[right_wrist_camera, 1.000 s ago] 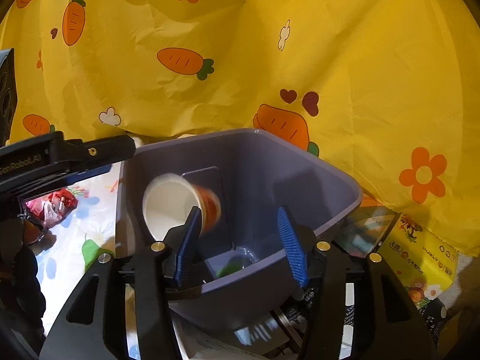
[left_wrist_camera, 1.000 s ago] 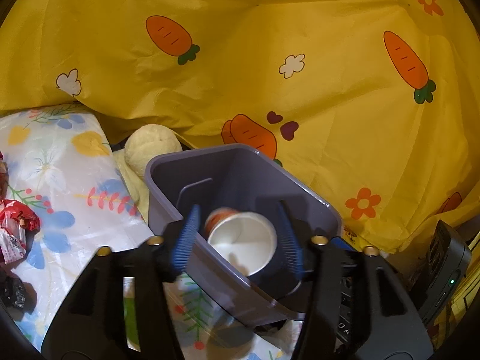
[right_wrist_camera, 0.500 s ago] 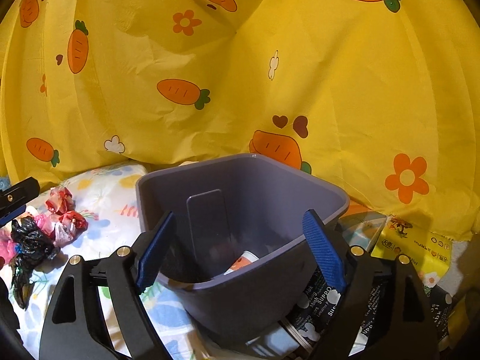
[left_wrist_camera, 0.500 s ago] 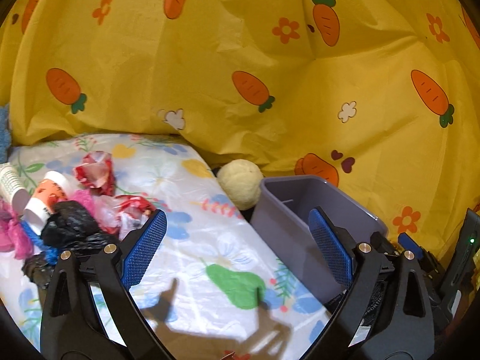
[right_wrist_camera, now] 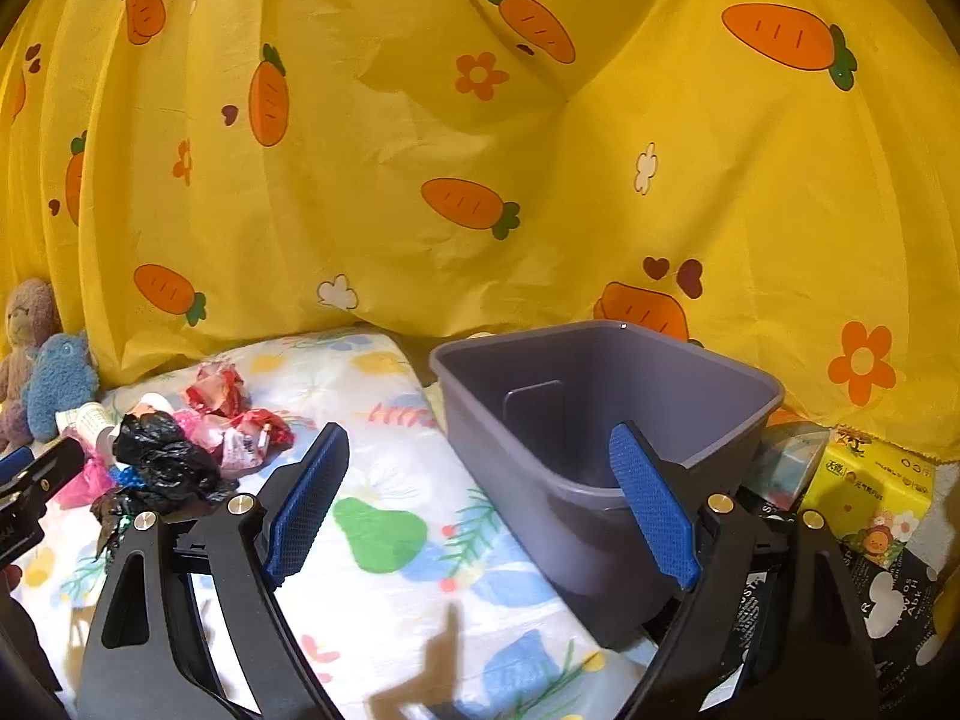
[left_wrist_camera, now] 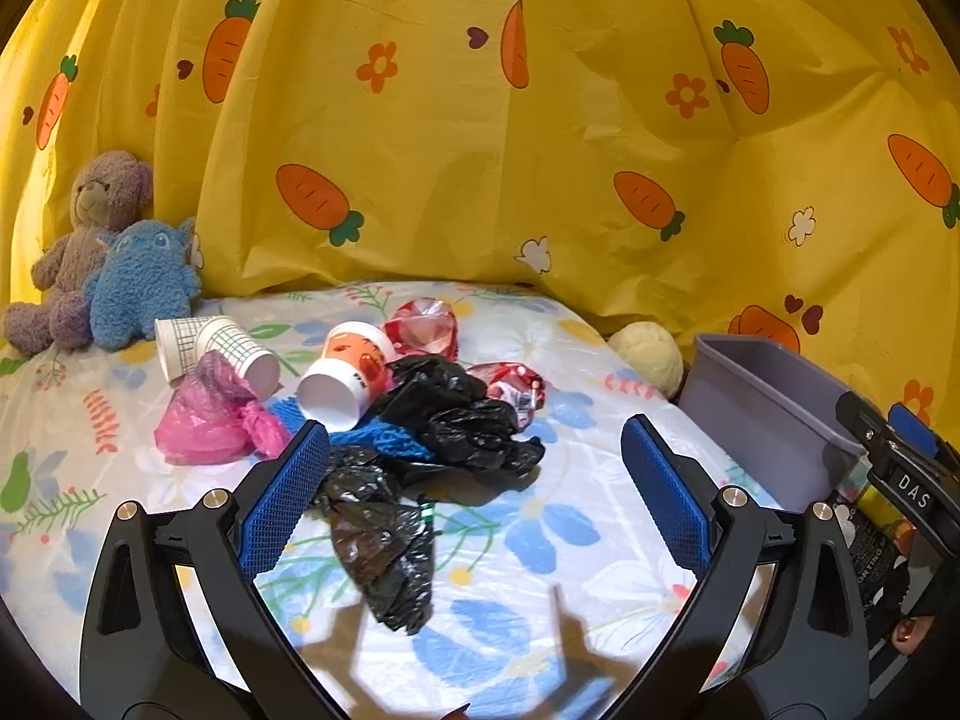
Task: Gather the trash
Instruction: 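Move both open tools back over the remaining trash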
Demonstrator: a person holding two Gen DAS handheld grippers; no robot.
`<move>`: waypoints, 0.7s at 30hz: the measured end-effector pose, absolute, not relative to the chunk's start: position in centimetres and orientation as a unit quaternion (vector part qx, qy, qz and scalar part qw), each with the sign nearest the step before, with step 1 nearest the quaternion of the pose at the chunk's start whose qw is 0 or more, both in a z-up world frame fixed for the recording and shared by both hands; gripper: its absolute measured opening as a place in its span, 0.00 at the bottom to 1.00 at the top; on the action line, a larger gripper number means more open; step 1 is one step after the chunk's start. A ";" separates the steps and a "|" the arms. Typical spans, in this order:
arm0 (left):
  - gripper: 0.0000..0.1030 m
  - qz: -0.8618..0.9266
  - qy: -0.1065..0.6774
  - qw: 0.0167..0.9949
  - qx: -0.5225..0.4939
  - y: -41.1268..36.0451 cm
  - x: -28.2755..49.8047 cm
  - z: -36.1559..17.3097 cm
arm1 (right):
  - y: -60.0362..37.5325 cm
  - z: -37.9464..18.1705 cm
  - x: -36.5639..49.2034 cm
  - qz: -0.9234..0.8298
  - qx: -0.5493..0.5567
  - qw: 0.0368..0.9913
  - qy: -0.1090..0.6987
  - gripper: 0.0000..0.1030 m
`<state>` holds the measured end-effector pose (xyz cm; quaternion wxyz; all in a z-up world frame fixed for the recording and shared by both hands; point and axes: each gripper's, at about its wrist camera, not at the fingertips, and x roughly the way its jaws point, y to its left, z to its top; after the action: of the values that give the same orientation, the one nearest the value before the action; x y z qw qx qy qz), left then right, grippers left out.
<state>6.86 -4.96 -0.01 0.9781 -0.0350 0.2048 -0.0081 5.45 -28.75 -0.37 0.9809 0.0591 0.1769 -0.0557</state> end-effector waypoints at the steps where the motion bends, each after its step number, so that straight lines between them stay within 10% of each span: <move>1: 0.93 -0.002 0.205 0.978 -0.034 -4.5 6.6 -0.1 | -28.1 -0.4 5.4 -0.049 0.058 0.981 0.178 0.83; 21: 0.93 0.124 0.218 0.966 -0.060 5.7 3.6 -2.6 | -14.9 -2.9 5.9 0.100 0.021 0.967 0.232 0.83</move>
<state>3.58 5.74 -2.64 0.9661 -0.0601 0.2184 0.1239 5.91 -14.90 -2.92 0.9673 0.0208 0.2320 0.1004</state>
